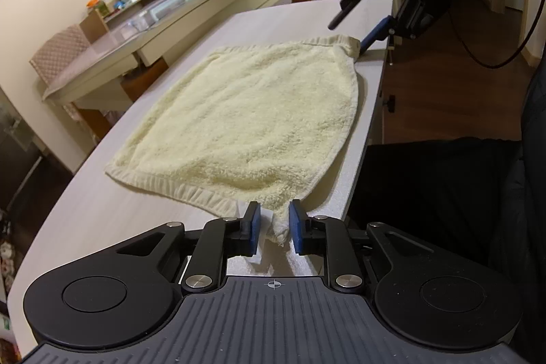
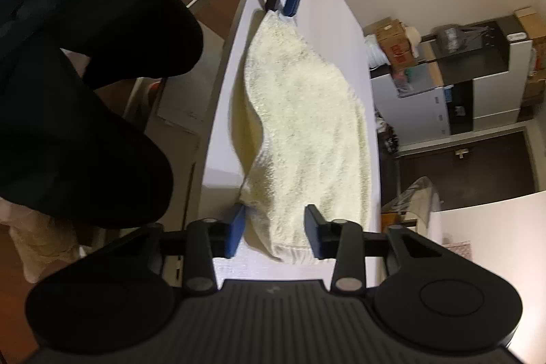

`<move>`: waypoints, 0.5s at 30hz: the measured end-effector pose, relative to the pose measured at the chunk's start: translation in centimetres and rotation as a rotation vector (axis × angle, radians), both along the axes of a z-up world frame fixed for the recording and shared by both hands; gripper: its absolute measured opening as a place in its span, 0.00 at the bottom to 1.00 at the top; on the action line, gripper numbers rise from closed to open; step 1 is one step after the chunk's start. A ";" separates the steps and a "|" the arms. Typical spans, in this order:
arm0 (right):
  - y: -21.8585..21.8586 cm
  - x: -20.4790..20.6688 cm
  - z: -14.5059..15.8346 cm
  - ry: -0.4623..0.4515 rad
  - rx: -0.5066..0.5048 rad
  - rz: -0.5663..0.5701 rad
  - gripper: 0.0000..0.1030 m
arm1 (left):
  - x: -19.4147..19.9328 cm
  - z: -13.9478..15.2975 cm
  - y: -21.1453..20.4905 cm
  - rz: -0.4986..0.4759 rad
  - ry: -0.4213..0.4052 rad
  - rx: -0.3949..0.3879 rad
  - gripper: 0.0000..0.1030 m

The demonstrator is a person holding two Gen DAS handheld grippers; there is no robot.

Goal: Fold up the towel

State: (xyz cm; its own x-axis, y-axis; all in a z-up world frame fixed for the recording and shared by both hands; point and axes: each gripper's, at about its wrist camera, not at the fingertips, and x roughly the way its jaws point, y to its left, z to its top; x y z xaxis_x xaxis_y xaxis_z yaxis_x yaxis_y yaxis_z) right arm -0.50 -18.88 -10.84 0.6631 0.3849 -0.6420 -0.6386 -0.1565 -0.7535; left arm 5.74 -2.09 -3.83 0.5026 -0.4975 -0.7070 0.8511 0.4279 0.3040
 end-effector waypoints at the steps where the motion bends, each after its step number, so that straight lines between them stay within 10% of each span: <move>1: 0.0 -0.1 0.0 0.004 -0.010 0.004 0.26 | 0.0 0.0 0.0 0.002 -0.001 0.000 0.25; 6: 0.5 -0.1 0.0 0.057 -0.060 -0.010 0.08 | 0.1 -0.1 0.1 0.011 -0.004 -0.006 0.29; 15: 0.3 -0.3 3.1 0.038 -0.002 -0.086 0.07 | 0.9 1.3 1.6 0.072 0.037 -0.134 0.35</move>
State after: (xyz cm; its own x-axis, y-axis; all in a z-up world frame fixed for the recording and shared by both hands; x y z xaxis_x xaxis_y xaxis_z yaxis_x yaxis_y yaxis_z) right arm -0.77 -18.59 -7.76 0.6686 0.3259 -0.6684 -0.6783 -0.1013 -0.7278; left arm 6.60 -0.47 -2.53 0.5148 -0.5524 -0.6556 0.8266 0.5226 0.2087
